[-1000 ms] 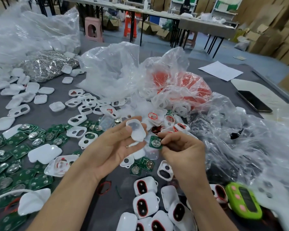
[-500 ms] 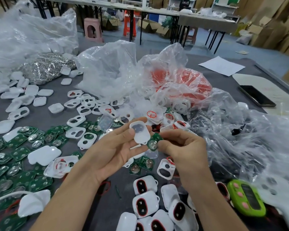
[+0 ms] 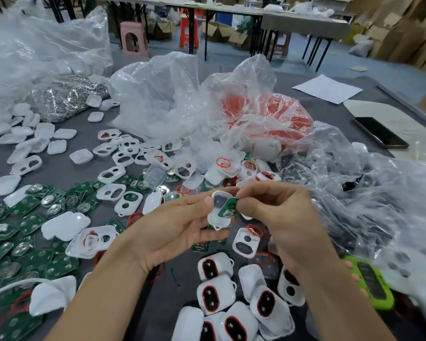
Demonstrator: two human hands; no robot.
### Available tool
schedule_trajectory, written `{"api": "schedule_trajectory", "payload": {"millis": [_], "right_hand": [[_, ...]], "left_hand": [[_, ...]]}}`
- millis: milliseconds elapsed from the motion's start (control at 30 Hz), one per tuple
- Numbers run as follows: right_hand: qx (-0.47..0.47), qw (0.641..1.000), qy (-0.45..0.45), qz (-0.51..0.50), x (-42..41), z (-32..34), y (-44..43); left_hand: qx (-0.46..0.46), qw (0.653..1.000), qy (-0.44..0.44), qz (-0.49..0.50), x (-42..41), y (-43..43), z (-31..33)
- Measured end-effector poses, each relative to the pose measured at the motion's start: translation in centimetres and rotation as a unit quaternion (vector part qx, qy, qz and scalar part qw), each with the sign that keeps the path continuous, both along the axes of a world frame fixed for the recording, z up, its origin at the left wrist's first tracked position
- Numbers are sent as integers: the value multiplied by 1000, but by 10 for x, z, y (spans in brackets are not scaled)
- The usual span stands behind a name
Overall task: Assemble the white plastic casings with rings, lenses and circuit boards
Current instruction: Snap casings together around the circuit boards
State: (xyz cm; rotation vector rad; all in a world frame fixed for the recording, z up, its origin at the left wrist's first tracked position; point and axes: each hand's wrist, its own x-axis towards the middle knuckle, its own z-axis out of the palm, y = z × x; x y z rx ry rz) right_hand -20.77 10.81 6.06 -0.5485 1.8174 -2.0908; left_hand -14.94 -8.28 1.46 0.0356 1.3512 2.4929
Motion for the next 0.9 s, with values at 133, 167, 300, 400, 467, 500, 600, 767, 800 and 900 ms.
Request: {"api": "schedule_trajectory", "payload": {"millis": [133,167,300,400,467,500,600,767,800,900], "right_hand": [[35,998,34,-26,1,-4,-4],[41,998,39,-31,1,-4,-6],[32,998,26,-37,2,-7,-8],[33,998,24,-42,2,-9,-9],[44,997,38,-54,3,-11,-11],[58,995,52,-66,4,-13,-12],[122,977,122,-121,6,-17,-12],[165,949,218,-157,13,-15,-14],[164,949,224,-152,14,-14,-14],[163,947,242,-137,16,-12,-12]], "left_hand": [[10,1000,-13,6,-1,1,-1],[14,1000,-14,6,-1,1,-1],[15,1000,-17,9,-1,2,0],[17,999,-24,15,-1,2,1],[20,999,-27,20,-1,3,1],[23,999,-28,21,-1,3,1],[35,999,-32,23,0,3,1],[53,998,-33,28,-1,4,3],[56,997,-32,29,-1,4,3],[64,997,-30,38,-1,3,3]]}}
